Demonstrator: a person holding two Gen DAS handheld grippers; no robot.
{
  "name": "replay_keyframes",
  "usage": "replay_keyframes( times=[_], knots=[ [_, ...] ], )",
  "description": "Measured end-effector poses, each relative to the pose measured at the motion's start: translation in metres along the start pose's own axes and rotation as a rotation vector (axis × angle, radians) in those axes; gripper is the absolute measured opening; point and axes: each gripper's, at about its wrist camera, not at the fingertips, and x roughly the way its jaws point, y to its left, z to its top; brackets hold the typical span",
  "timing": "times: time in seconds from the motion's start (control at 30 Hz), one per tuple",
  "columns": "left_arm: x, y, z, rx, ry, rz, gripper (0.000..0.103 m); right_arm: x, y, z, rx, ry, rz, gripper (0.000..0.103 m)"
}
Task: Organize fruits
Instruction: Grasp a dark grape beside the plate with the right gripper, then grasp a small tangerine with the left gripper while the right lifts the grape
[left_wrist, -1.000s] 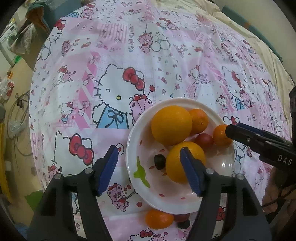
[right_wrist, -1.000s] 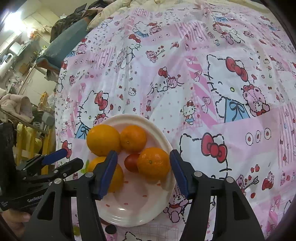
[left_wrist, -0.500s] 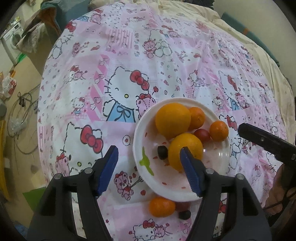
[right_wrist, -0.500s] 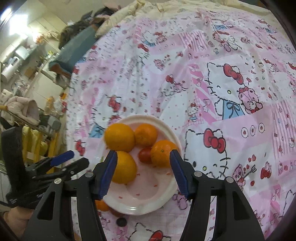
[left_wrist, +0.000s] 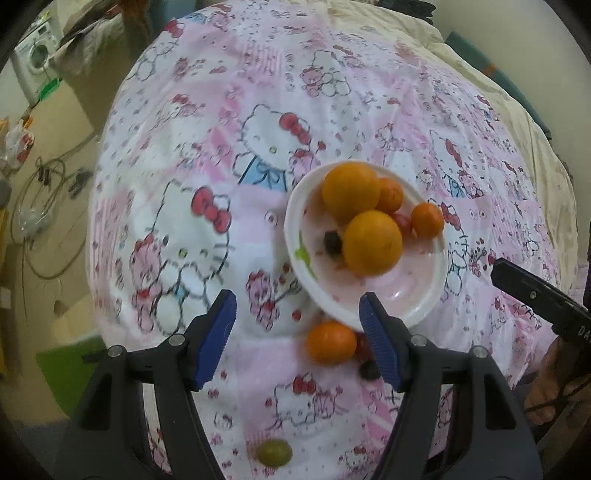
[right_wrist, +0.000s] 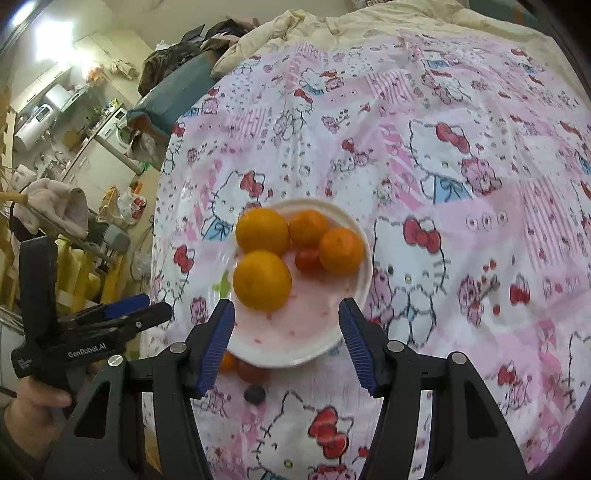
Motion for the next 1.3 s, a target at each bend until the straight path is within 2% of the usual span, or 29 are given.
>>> replay_keyframes(
  times=[0.23, 0.37, 0.47, 0.6, 0.77, 0.87, 0.9, 1.03, 1.1, 1.3],
  knots=[
    [-0.004, 0.002, -0.016, -0.008, -0.009, 0.019, 0.066, 0.008, 0.004, -0.024, 0.011, 0.062, 0.030, 0.062],
    [0.000, 0.000, -0.015, 0.010, -0.018, 0.056, 0.066, 0.036, 0.013, -0.041, 0.004, 0.165, 0.054, 0.061],
    [0.000, 0.003, -0.012, -0.013, -0.022, 0.042, 0.066, 0.060, 0.027, -0.055, -0.041, 0.229, 0.036, 0.060],
    [-0.001, 0.006, -0.010, -0.029, -0.029, 0.036, 0.066, 0.083, 0.040, -0.067, -0.102, 0.285, 0.002, 0.050],
    [0.000, 0.007, -0.009, -0.030, -0.025, 0.029, 0.066, 0.104, 0.059, -0.081, -0.226, 0.307, -0.076, 0.041],
    [0.001, 0.007, -0.010, -0.024, -0.018, 0.028, 0.066, 0.109, 0.066, -0.086, -0.290, 0.298, -0.123, 0.033],
    [0.001, 0.007, -0.010, -0.025, -0.015, 0.029, 0.066, 0.110, 0.068, -0.086, -0.303, 0.294, -0.136, 0.026],
    [0.004, 0.006, -0.011, -0.026, 0.004, 0.030, 0.066, 0.108, 0.070, -0.086, -0.317, 0.293, -0.127, 0.025],
    [0.007, 0.005, -0.013, -0.020, 0.017, 0.034, 0.066, 0.103, 0.066, -0.085, -0.291, 0.293, -0.091, 0.025],
    [0.023, 0.000, -0.020, -0.015, 0.083, 0.022, 0.066, 0.076, 0.047, -0.078, -0.209, 0.245, -0.056, 0.025]
  ],
)
